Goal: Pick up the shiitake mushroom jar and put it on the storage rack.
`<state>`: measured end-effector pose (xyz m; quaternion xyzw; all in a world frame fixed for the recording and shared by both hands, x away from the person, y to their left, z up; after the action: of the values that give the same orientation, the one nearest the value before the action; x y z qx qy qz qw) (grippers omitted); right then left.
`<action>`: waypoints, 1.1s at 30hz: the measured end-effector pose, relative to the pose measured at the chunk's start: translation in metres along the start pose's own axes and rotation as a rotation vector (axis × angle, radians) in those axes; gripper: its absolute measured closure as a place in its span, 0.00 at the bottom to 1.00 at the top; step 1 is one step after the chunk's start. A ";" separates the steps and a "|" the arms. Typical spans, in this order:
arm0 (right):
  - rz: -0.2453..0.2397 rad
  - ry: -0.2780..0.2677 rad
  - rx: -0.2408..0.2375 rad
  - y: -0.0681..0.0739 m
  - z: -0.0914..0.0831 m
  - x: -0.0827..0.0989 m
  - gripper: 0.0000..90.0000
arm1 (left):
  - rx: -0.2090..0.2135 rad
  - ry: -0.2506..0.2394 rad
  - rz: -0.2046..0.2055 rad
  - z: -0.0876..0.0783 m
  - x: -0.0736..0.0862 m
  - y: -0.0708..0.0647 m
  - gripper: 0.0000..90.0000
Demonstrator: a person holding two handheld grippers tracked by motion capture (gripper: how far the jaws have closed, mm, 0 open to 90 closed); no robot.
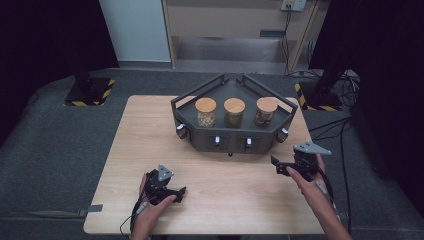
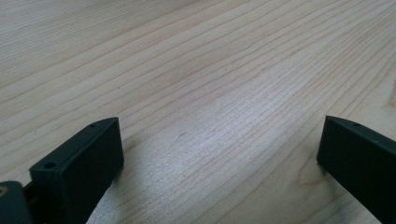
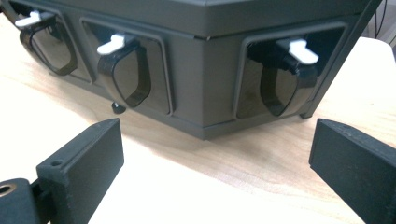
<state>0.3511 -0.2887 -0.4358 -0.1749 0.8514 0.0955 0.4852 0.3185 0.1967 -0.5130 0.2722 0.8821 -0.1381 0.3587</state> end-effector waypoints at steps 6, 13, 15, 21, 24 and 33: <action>-0.008 0.012 -0.006 0.004 0.000 0.009 0.04 | 0.000 0.000 0.000 0.000 0.000 0.000 0.00; -0.017 0.027 -0.018 0.010 0.001 0.017 0.04 | 0.000 0.000 0.000 0.000 0.000 0.000 0.00; -0.018 0.028 -0.019 0.011 0.001 0.019 0.04 | 0.000 0.000 0.000 0.000 0.000 0.000 0.00; -0.020 0.035 -0.026 0.014 0.002 0.024 0.04 | 0.000 0.000 0.000 0.000 0.000 0.000 0.00; -0.021 0.037 -0.032 0.017 0.002 0.027 0.04 | 0.000 0.000 0.000 0.000 0.000 0.000 0.00; -0.024 0.050 -0.051 0.024 0.000 0.038 0.04 | 0.000 0.000 0.000 0.000 0.000 0.000 0.00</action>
<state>0.3243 -0.2742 -0.4688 -0.1996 0.8584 0.1070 0.4604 0.3185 0.1967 -0.5129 0.2721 0.8822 -0.1380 0.3587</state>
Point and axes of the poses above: each handheld gripper's, and its own axes: z roughly forward along the jaws, x roughly out of its underside, y roughly to its left, the point moved 10 cm from there along z, roughly forward along the jaws, and after that the axes turned 4 degrees about x, right-handed, at the moved point
